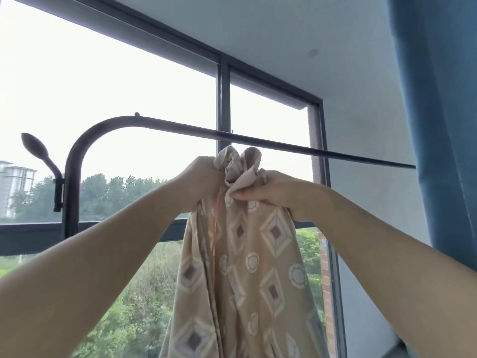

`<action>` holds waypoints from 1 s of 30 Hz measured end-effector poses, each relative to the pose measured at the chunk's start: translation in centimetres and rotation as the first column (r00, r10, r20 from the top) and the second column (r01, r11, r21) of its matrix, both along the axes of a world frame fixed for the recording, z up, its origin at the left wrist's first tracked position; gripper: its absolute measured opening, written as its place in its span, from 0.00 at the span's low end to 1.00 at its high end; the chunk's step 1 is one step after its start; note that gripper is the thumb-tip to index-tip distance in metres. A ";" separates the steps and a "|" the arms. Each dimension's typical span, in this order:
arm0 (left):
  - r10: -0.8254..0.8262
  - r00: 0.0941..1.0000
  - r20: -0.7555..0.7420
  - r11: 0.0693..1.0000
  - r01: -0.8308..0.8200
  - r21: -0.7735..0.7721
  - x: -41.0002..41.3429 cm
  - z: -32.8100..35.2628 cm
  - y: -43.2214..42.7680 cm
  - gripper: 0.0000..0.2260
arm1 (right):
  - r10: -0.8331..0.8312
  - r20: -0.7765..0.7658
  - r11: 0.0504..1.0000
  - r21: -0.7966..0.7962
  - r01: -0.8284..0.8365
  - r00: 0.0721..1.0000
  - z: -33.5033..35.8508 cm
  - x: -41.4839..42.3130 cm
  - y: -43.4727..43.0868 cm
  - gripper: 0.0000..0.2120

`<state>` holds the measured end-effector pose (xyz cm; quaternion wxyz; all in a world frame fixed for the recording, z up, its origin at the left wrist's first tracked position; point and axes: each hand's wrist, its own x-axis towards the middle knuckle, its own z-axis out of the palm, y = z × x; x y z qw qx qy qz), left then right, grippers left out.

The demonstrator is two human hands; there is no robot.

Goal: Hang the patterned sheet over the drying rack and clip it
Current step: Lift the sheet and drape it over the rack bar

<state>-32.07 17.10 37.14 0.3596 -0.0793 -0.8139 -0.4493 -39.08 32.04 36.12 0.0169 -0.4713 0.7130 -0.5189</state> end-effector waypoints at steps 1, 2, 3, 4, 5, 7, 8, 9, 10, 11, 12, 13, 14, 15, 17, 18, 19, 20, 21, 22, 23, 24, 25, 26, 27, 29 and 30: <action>0.015 1.000 -0.003 1.000 -0.015 -0.009 0.1 0.0 0.0 0.05 | -0.051 0.007 0.998 -0.048 0.051 0.999 -0.1 -0.2 0.0 0.19; 0.029 0.999 -0.019 1.000 -0.029 -0.012 0.0 0.1 -0.2 0.04 | -0.097 0.020 0.987 -0.123 0.099 0.995 -0.2 -0.7 0.2 0.20; 0.047 0.998 -0.039 0.999 -0.048 -0.015 0.0 0.2 -0.4 0.05 | -0.145 0.044 0.966 -0.208 0.151 0.988 -0.2 -1.2 0.3 0.20; 0.080 0.996 -0.045 0.996 -0.081 -0.027 0.0 0.2 -0.8 0.07 | -0.184 0.063 0.941 -0.276 0.194 0.981 -0.2 -1.5 0.4 0.19; 0.125 0.992 -0.029 0.991 -0.126 -0.048 -0.1 0.2 -1.3 0.09 | -0.237 0.063 0.918 -0.312 0.245 0.969 -0.3 -1.8 0.5 0.18; 0.199 0.979 0.031 0.977 -0.196 -0.088 -0.4 -0.1 -2.0 0.11 | -0.338 0.030 0.876 -0.354 0.326 0.941 -0.2 -2.1 0.5 0.16; 0.219 0.974 0.056 0.972 -0.214 -0.096 -0.7 -0.3 -2.2 0.10 | -0.376 0.012 0.856 -0.379 0.352 0.926 0.0 -2.2 0.5 0.14; 0.246 0.967 0.072 0.965 -0.238 -0.109 -1.1 -0.5 -2.2 0.10 | -0.417 0.001 0.834 -0.397 0.383 0.909 0.1 -2.1 0.5 0.13; 0.282 0.957 0.073 0.953 -0.270 -0.140 -1.5 -0.5 -2.3 0.11 | -0.455 -0.012 0.814 -0.410 0.410 0.891 0.4 -2.0 0.6 0.12; 0.332 0.941 0.063 0.931 -0.316 -0.185 -2.0 -0.5 -2.3 0.12 | -0.485 -0.015 0.795 -0.426 0.433 0.875 0.6 -2.0 0.7 0.11; 0.382 0.923 0.050 0.904 -0.361 -0.230 -2.4 -0.5 -2.4 0.12 | -0.510 -0.013 0.772 -0.448 0.451 0.860 0.8 -1.9 0.9 0.10; 0.429 0.902 0.048 0.876 -0.403 -0.266 -2.7 -0.6 -2.3 0.12 | -0.539 -0.013 0.747 -0.469 0.471 0.842 1.1 -1.9 1.3 0.10; 0.474 0.879 0.055 0.849 -0.439 -0.294 -3.0 -0.9 -2.3 0.11 | -0.567 -0.016 0.724 -0.487 0.489 0.823 1.3 -2.0 1.6 0.10; 0.502 0.860 0.090 0.835 -0.455 -0.309 -3.3 -1.5 -2.5 0.09 | -0.592 -0.018 0.704 -0.498 0.506 0.806 1.6 -2.1 2.1 0.09; 0.504 0.827 0.249 0.848 -0.419 -0.325 -3.7 -3.2 -3.0 0.05 | -0.628 0.009 0.659 -0.525 0.538 0.778 2.0 -2.3 3.0 0.07; 0.488 0.789 0.372 0.864 -0.375 -0.336 -3.6 -4.2 -3.4 0.05 | -0.648 0.037 0.628 -0.540 0.561 0.761 2.2 -2.6 3.4 0.09; 0.479 0.713 0.512 0.873 -0.326 -0.363 -3.4 -5.0 -3.7 0.07 | -0.665 0.057 0.602 -0.549 0.580 0.744 2.2 -2.8 3.8 0.12; 0.481 0.623 0.617 0.873 -0.275 -0.403 -3.2 -5.7 -4.0 0.10 | -0.679 0.063 0.586 -0.553 0.592 0.731 2.0 -3.1 4.1 0.15; 0.497 0.569 0.655 0.865 -0.260 -0.429 -3.2 -6.1 -4.5 0.12 | -0.692 0.061 0.580 -0.545 0.605 0.719 1.8 -3.2 4.3 0.16; 0.513 0.569 0.643 0.858 -0.305 -0.414 -3.2 -6.2 -5.0 0.13 | -0.702 0.055 0.580 -0.534 0.615 0.710 1.4 -3.4 4.4 0.15; 0.509 0.611 0.606 0.861 -0.373 -0.347 -3.2 -6.1 -5.2 0.12 | -0.708 0.052 0.585 -0.516 0.626 0.704 0.9 -3.5 4.4 0.14; 0.480 0.686 0.546 0.874 -0.430 -0.227 -3.5 -5.6 -5.4 0.11 | -0.710 0.055 0.592 -0.493 0.638 0.702 0.5 -3.7 4.5 0.12; 0.433 0.765 0.478 0.887 -0.455 -0.076 -3.6 -4.7 -5.2 0.10 | -0.723 0.056 0.591 -0.466 0.659 0.689 0.4 -3.7 4.6 0.10; 0.386 0.833 0.397 0.893 -0.445 0.063 -3.4 -3.6 -4.9 0.09 | -0.743 0.061 0.572 -0.459 0.679 0.667 0.6 -3.7 4.8 0.08; 0.359 0.882 0.306 0.895 -0.418 0.153 -2.8 -1.7 -4.0 0.09 | -0.767 0.082 0.519 -0.505 0.690 0.636 1.3 -3.7 5.1 0.08; 0.373 0.923 0.096 0.900 -0.385 0.204 -1.4 3.2 -1.7 0.09 | -0.790 0.202 0.293 -0.705 0.645 0.579 3.8 -3.0 6.1 0.07; 0.415 0.908 -0.056 0.901 -0.401 0.165 -0.5 5.8 -0.6 0.08 | -0.769 0.238 0.180 -0.810 0.558 0.593 4.9 -2.3 6.6 0.04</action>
